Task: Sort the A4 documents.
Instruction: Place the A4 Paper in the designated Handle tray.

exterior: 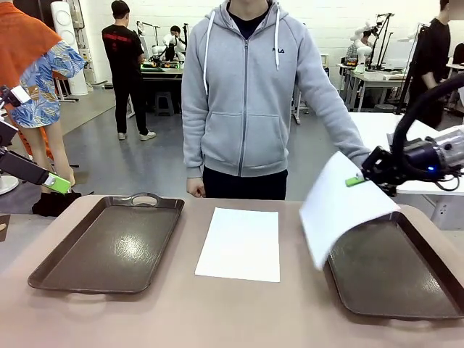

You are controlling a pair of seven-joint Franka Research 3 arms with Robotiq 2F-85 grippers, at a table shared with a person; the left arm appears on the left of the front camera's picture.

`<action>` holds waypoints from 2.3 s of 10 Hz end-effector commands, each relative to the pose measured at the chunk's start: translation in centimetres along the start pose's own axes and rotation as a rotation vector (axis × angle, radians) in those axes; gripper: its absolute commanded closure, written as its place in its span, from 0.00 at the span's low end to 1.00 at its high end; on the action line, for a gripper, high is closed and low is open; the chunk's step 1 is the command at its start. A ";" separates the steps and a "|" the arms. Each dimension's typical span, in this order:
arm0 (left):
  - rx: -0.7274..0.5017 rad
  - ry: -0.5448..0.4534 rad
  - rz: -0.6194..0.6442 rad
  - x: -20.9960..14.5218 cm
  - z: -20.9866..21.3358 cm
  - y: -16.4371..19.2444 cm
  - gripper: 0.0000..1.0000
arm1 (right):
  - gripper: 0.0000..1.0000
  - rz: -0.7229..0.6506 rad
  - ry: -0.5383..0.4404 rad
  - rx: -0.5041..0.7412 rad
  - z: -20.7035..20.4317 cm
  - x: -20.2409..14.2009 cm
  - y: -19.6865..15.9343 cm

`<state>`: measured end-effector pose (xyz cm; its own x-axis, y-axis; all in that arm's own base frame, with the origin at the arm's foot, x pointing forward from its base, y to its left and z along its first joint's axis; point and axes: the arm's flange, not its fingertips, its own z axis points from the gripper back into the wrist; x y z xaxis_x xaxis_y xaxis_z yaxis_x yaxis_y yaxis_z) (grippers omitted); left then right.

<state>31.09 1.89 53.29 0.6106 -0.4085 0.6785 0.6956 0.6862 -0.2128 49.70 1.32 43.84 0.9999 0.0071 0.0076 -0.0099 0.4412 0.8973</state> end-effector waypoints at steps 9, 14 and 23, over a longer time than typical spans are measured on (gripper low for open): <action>-0.015 -0.010 -0.008 -0.1 0.0 0.2 0.00 | 0.99 0.181 0.056 0.105 2.4 1.2 -9.4; -0.015 -0.010 -0.008 -0.1 0.0 0.2 0.00 | 0.99 0.108 -0.007 -0.084 3.4 0.8 -12.7; -0.015 -0.010 -0.008 -0.1 0.0 0.2 0.00 | 0.99 -0.032 -0.051 -0.305 4.9 0.6 -15.9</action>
<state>31.10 1.87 53.28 0.6110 -0.4087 0.6780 0.6955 0.6863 -0.2130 50.61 -10.07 31.50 0.9988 -0.0428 0.0232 0.0116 0.6711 0.7412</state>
